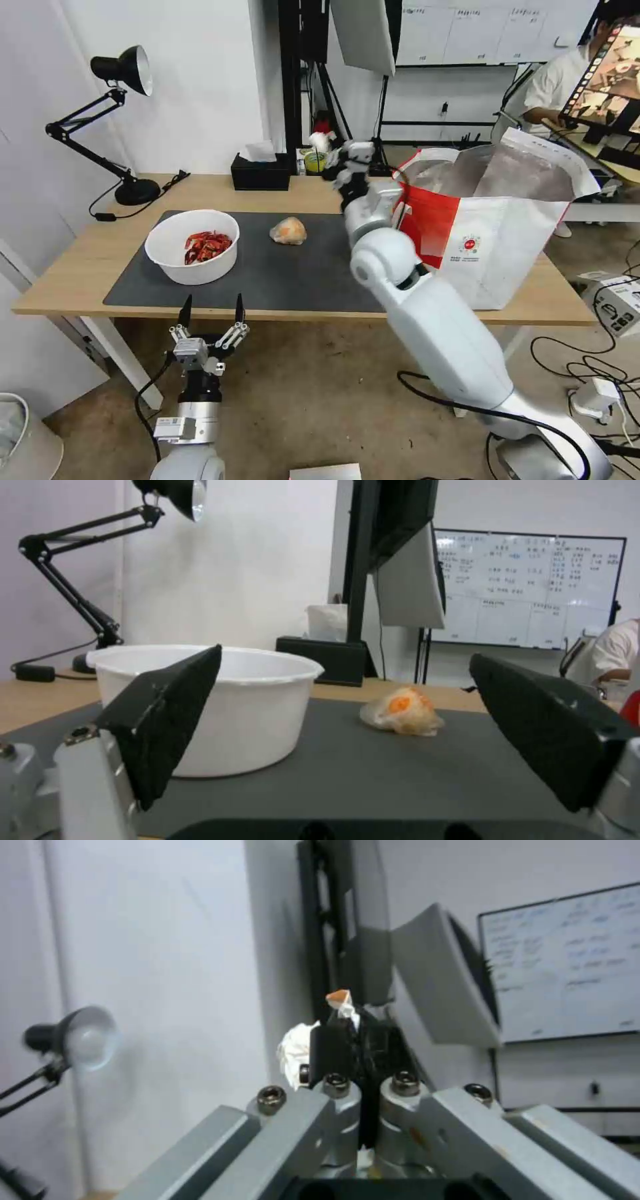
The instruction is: Pick up the trash from the table and place it into the takeout bag.
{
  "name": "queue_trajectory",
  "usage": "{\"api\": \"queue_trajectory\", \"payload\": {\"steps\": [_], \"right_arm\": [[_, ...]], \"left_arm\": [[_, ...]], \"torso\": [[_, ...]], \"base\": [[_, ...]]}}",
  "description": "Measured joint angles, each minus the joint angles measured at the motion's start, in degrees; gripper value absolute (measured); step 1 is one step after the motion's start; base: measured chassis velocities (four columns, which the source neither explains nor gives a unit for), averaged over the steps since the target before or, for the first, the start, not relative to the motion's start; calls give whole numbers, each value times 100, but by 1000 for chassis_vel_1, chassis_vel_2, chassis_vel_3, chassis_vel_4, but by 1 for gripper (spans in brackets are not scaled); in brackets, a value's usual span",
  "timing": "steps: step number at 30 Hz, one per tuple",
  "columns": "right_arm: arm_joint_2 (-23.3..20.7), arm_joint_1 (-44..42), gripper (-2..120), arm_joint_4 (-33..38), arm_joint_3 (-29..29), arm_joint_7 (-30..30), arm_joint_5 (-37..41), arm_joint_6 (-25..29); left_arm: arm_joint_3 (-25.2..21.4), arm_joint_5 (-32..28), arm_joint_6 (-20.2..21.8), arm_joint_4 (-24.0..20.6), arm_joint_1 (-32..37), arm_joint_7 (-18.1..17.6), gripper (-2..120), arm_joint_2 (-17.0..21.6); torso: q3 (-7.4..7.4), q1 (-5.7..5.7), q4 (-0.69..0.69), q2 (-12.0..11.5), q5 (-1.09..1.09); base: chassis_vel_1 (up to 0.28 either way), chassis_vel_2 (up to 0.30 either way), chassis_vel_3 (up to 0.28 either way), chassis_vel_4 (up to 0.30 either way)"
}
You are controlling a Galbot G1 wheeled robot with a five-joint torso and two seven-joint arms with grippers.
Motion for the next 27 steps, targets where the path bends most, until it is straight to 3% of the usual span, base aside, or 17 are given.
{"api": "queue_trajectory", "payload": {"steps": [5,11,23,27], "right_arm": [[-218,-203,0,316,463,67,-7,-68],[-452,-517,0,700,1048,507,3,-515],[-630,-769,0,985,1467,1427,104,-1338],[-629,-743,0,972,1516,1976,322,-1842]], "left_arm": [[12,3,7,0,-11,0,100,-3],[97,55,22,7,-21,1,100,-31],[202,125,35,29,-38,1,100,-48],[207,128,38,31,-35,1,100,-45]], "torso": [[0,0,0,0,0],[0,0,0,0,0],[0,0,0,0,0],[0,0,0,0,0]], "base": [[0,0,0,0],[0,0,0,0],[0,0,0,0],[0,0,0,0]]}}
